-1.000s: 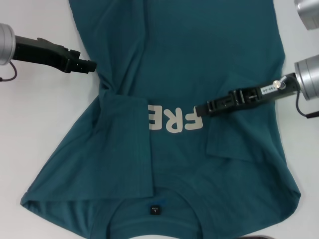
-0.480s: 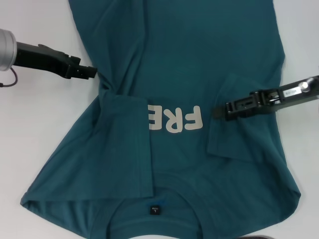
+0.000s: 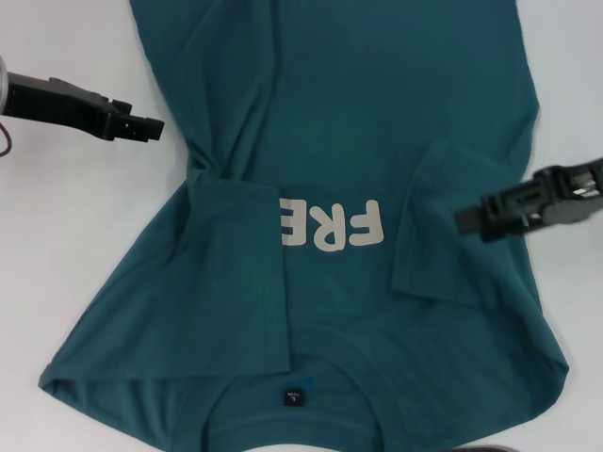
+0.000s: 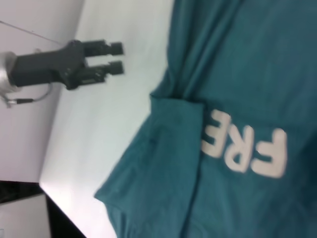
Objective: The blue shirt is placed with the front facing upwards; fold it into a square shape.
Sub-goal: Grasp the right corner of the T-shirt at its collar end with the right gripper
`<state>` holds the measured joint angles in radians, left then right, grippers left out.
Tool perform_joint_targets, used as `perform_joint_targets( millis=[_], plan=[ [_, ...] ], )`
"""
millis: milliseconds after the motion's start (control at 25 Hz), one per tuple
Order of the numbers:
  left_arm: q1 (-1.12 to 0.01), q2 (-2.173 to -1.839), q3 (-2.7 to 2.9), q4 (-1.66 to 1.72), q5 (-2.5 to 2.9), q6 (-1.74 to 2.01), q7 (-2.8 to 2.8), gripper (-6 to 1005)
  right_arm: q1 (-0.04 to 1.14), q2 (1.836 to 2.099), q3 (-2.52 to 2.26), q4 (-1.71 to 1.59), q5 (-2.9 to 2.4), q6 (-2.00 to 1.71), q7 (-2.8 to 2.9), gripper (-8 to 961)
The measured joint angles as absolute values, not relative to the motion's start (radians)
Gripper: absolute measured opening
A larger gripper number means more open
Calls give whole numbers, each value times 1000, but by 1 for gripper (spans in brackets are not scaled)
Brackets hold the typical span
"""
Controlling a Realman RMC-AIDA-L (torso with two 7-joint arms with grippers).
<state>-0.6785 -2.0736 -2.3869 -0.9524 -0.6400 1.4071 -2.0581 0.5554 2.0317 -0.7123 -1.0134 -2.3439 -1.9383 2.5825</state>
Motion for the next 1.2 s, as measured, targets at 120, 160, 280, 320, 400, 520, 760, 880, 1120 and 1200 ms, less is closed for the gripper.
perform_joint_targets(
  millis=[120,160,280,320,400,520,760,880,1120,1200],
  plan=[
    [-680,-2073,-2382,-951,-640,1391,-2055,585,527,2049,-714,-1096,-2376,-1970,2636,689],
    [-684,-2070,-2380,-949,-640,1386,-2055,585,519,2053,-715,-1111,-2384,-1975,2646,687],
    [-695,-2063,-2377,-941,-640,1372,-2054,585,498,2066,-717,-1118,-2417,-1973,2654,682],
    [-699,-2062,-2377,-939,-640,1367,-2053,584,490,2073,-717,-1118,-2436,-1971,2654,680],
    [-706,-2061,-2377,-935,-640,1362,-2053,583,473,2082,-714,-1119,-2467,-1966,2653,677],
    [-717,-2060,-2376,-930,-639,1358,-2051,583,448,2086,-710,-1133,-2476,-1965,2652,672],
    [-731,-2059,-2376,-926,-639,1350,-2048,585,422,2080,-668,-1195,-2476,-1971,2657,661],
    [-733,-2061,-2376,-925,-639,1348,-2048,584,419,2075,-663,-1195,-2480,-1973,2657,656],
    [-736,-2063,-2376,-925,-640,1346,-2050,583,408,2078,-668,-1189,-2544,-1972,2652,646],
    [-739,-2063,-2375,-922,-640,1342,-2050,583,403,2079,-670,-1188,-2551,-1975,2652,643]
  ],
)
